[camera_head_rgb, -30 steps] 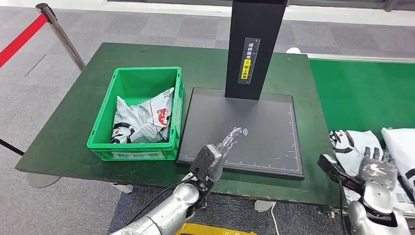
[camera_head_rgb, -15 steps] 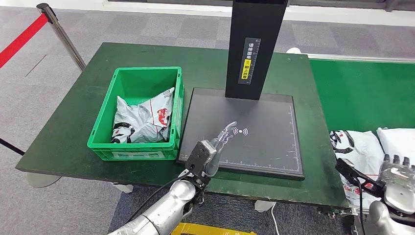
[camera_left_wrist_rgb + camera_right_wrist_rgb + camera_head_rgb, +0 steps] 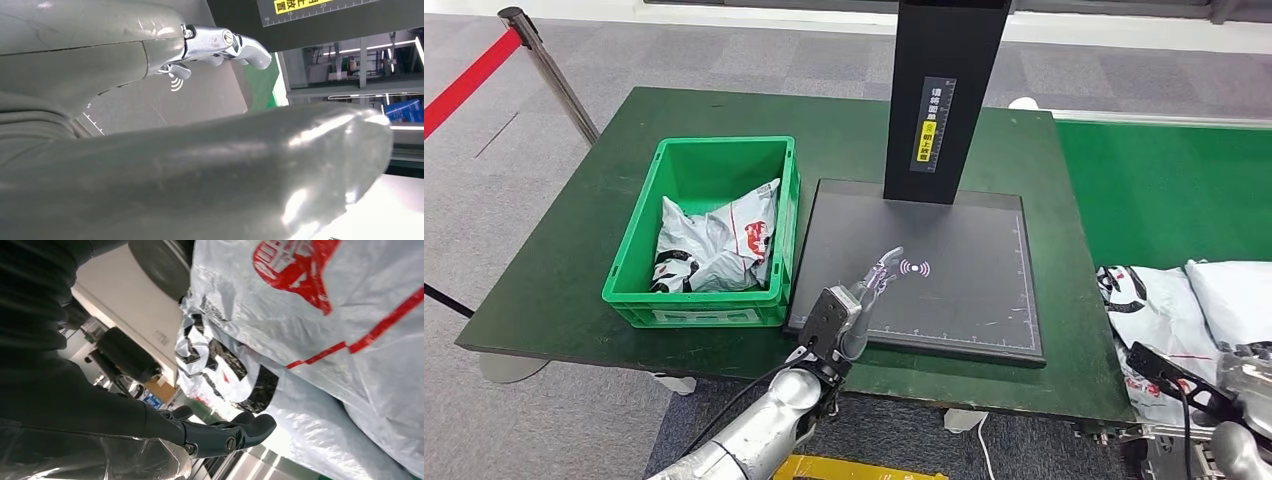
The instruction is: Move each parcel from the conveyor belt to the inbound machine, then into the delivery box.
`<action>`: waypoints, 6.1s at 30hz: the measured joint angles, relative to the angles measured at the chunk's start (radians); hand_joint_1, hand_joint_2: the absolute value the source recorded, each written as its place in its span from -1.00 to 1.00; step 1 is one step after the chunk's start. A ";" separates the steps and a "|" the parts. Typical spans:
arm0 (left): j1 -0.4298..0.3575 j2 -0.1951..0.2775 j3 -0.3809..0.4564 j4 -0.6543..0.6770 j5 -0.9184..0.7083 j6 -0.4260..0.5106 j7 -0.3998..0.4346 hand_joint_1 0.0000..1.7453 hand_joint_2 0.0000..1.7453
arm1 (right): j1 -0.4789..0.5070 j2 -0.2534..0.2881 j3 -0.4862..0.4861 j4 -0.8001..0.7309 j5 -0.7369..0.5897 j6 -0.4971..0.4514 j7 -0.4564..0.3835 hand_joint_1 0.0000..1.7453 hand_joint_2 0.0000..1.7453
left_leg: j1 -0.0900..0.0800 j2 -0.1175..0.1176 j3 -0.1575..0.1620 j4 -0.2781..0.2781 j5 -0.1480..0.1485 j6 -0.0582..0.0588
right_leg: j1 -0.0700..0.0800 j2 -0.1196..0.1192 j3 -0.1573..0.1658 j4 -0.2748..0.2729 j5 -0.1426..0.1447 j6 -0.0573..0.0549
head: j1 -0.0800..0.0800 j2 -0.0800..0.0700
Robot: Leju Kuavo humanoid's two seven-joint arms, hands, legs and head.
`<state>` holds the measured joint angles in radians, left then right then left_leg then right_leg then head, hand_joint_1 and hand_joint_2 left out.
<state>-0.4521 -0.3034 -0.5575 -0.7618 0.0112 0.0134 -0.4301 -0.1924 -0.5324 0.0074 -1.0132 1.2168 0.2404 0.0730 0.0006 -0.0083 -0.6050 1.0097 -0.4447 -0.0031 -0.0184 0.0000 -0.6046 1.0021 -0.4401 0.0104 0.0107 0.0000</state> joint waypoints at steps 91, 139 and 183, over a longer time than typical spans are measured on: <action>0.045 0.035 0.010 0.033 -0.025 -0.004 -0.069 -1.00 -1.00 | 0.047 0.430 -0.029 -0.450 -0.744 -0.124 -0.379 1.00 1.00 | 0.011 0.007 0.029 -0.013 -0.009 -0.026 | 0.010 0.005 0.017 0.003 -0.013 -0.026 | 0.000 0.000; -0.079 0.064 0.100 0.074 -0.816 0.684 0.041 -1.00 -1.00 | -0.178 0.465 0.531 -0.200 -0.733 -0.095 -0.362 1.00 1.00 | 0.010 0.003 0.026 -0.011 -0.007 -0.025 | 0.009 0.003 0.017 0.003 -0.013 -0.024 | 0.000 0.000; -0.097 0.080 0.166 0.174 -0.814 0.640 0.047 -1.00 -1.00 | -0.060 0.415 0.267 -0.337 -1.214 -0.014 -0.462 -1.00 -1.00 | 0.009 0.003 0.025 -0.010 -0.008 -0.024 | 0.008 0.003 0.015 0.002 -0.013 -0.023 | 0.000 0.000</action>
<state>-0.5495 -0.2237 -0.3912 -0.5881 -0.8028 0.6530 -0.3832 -0.2527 -0.1179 0.2748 -1.3500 0.0027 0.2269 -0.3888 0.0096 -0.0057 -0.5795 0.9999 -0.4524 -0.0267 -0.0104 0.0025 -0.5896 1.0044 -0.4527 -0.0125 0.0105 0.0000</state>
